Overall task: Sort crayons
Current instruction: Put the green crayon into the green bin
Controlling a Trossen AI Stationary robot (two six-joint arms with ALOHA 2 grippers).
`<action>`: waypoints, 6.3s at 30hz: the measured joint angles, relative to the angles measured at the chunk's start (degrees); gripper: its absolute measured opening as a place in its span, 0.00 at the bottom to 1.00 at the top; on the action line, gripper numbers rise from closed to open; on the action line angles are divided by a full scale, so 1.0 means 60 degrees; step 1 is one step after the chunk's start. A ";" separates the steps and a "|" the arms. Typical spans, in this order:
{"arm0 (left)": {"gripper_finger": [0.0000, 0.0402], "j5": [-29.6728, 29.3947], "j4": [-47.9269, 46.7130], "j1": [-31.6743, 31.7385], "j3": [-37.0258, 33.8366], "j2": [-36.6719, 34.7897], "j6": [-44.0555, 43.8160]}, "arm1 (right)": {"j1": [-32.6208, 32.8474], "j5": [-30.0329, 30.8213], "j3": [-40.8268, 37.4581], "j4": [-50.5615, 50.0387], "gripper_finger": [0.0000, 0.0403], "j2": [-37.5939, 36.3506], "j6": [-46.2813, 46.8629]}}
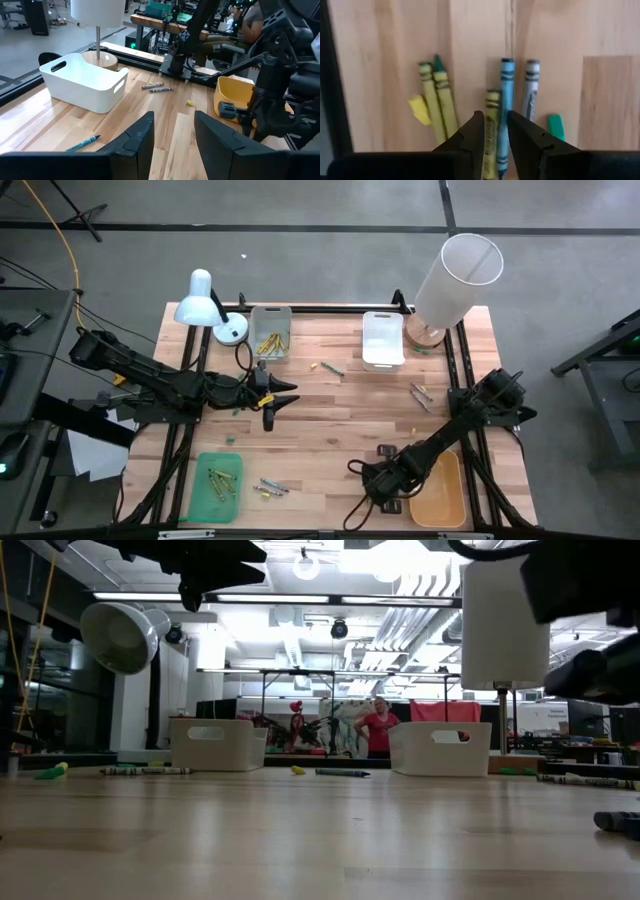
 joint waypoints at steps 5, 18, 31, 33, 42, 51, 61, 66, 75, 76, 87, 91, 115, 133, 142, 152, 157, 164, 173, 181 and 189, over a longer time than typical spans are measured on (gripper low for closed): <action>0.31 -0.0004 0.0000 0.0000 0.0000 0.0000 0.0000 | 0.0000 -0.0047 -0.0053 0.0097 0.20 0.0000 -0.0054; 0.31 -0.0042 -0.0004 0.0000 0.0000 0.0000 0.0000 | 0.0000 -0.0040 0.0249 0.0101 0.20 0.0000 -0.0064; 0.31 -0.0051 -0.0004 0.0000 0.0000 0.0000 -0.0007 | 0.0746 0.0612 0.0277 0.0015 0.20 0.0000 0.0529; 0.31 -0.0053 -0.0002 0.0000 0.0000 0.0000 -0.0009 | 0.0681 0.0816 0.0270 0.0020 0.20 -0.0004 0.0535; 0.31 -0.0280 0.0000 0.0004 0.0000 0.0000 -0.0259 | 0.0543 0.1038 0.0267 0.0006 0.20 0.0000 0.0240; 0.31 -0.0280 0.0000 0.0001 0.0000 0.0000 -0.0259 | 0.0567 0.0871 0.0267 0.0144 0.20 0.0342 -0.0028; 0.31 -0.0280 0.0000 0.0002 0.0000 0.0000 -0.0255 | 0.0557 0.1087 0.0253 -0.0060 0.20 0.0434 0.0008; 0.31 -0.0284 0.0000 0.0002 0.0000 0.0000 -0.0255 | 0.0561 0.1111 0.0307 -0.0059 0.20 0.0708 0.0008; 0.31 -0.0514 0.0004 0.0000 0.0000 0.0000 -0.0255 | 0.0365 0.0721 0.0296 -0.0172 0.04 0.0776 -0.0093; 0.31 -0.0561 0.0023 0.0000 0.0000 0.0000 -0.0252 | 0.0331 0.0590 0.0296 -0.0176 0.03 0.0753 -0.0132; 0.31 -0.0503 0.0348 0.0000 -0.0007 -0.1215 -0.0027 | -0.0306 0.0785 0.0736 -0.1109 0.01 -0.1009 -0.1300; 0.31 -0.0503 0.0354 0.0000 -0.0004 -0.2072 0.0069 | -0.0985 0.1689 0.0753 -0.1131 0.01 -0.2169 -0.1601; 0.31 0.1082 0.3084 -0.0007 0.0000 -0.0081 0.0412 | -0.4719 0.1432 0.0755 0.7284 0.00 -0.3289 -0.4830; 0.31 0.1316 0.4305 0.0000 0.0492 0.1038 0.1086 | -0.5133 0.1419 0.0766 0.8616 0.00 -0.3293 -0.4776; 0.31 0.1348 0.4173 0.0319 0.1225 0.1793 0.1599 | -0.5133 0.1388 0.0766 0.8814 0.00 -0.3293 -0.4643; 0.14 0.1341 0.3821 0.0393 0.1286 0.1580 0.1797 | -0.5129 0.1395 0.0766 0.8820 0.00 -0.3293 -0.4761; 0.04 0.1268 0.3673 0.0399 0.1286 0.1464 0.1759 | -0.5129 0.1389 0.0766 0.8847 0.01 -0.3293 -0.4855; 0.01 0.1059 0.2788 0.0441 0.1275 0.1197 0.1826 | -0.5129 0.1554 0.0766 0.8791 0.18 -0.3359 -0.4822; 0.01 0.0291 -0.0720 0.0433 0.1275 -0.0791 0.1859 | -0.5135 0.3801 0.0766 0.7014 0.54 -0.4735 -0.5481; 0.01 0.0222 -0.4714 -0.0414 0.1279 -0.2641 -0.0148 | -0.5129 0.4040 0.0766 0.4459 0.61 -0.5939 -0.4942; 0.00 0.1405 -0.7531 -0.2686 0.1743 -0.2337 -0.2822 | -0.5130 0.4039 0.0766 0.3423 0.61 -0.5809 -0.4592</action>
